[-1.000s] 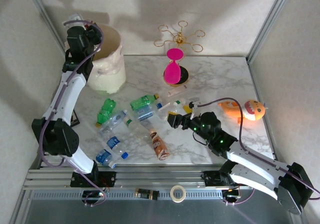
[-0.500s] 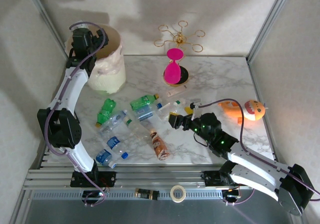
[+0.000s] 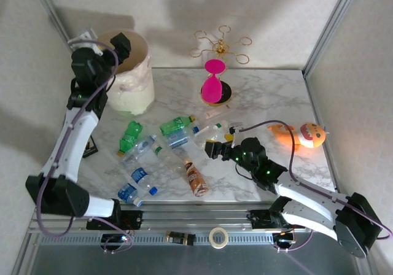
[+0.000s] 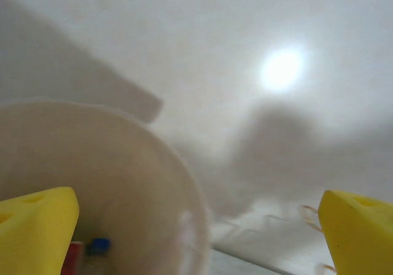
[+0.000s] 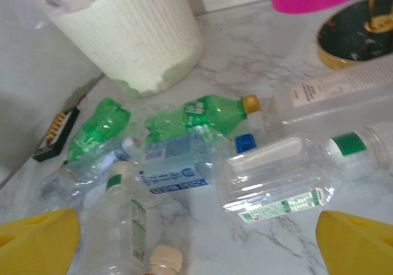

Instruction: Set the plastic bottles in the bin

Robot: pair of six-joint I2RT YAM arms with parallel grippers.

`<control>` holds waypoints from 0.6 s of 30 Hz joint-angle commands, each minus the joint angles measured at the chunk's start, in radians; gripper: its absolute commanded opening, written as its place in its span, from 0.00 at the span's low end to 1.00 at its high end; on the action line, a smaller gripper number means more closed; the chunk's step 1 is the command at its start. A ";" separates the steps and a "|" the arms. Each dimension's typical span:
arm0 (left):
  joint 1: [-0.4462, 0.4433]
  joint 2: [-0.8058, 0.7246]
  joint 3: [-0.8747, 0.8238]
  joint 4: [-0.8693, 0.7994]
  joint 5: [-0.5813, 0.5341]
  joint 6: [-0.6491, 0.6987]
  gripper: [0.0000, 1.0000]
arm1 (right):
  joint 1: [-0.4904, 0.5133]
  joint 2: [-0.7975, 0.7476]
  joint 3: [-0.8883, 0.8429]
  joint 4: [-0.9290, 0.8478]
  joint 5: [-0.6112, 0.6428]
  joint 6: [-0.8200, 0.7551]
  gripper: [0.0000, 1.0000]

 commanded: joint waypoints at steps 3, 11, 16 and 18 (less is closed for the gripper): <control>-0.128 -0.156 -0.247 0.198 0.081 -0.089 1.00 | 0.007 0.072 0.070 -0.034 0.163 0.127 0.99; -0.334 -0.298 -0.672 0.469 0.042 -0.278 1.00 | -0.003 0.232 0.176 -0.134 0.310 0.267 0.99; -0.405 -0.280 -0.815 0.527 -0.005 -0.310 1.00 | -0.032 0.379 0.296 -0.228 0.299 0.315 0.99; -0.424 -0.261 -0.847 0.526 -0.003 -0.323 0.99 | -0.051 0.429 0.334 -0.248 0.267 0.335 0.99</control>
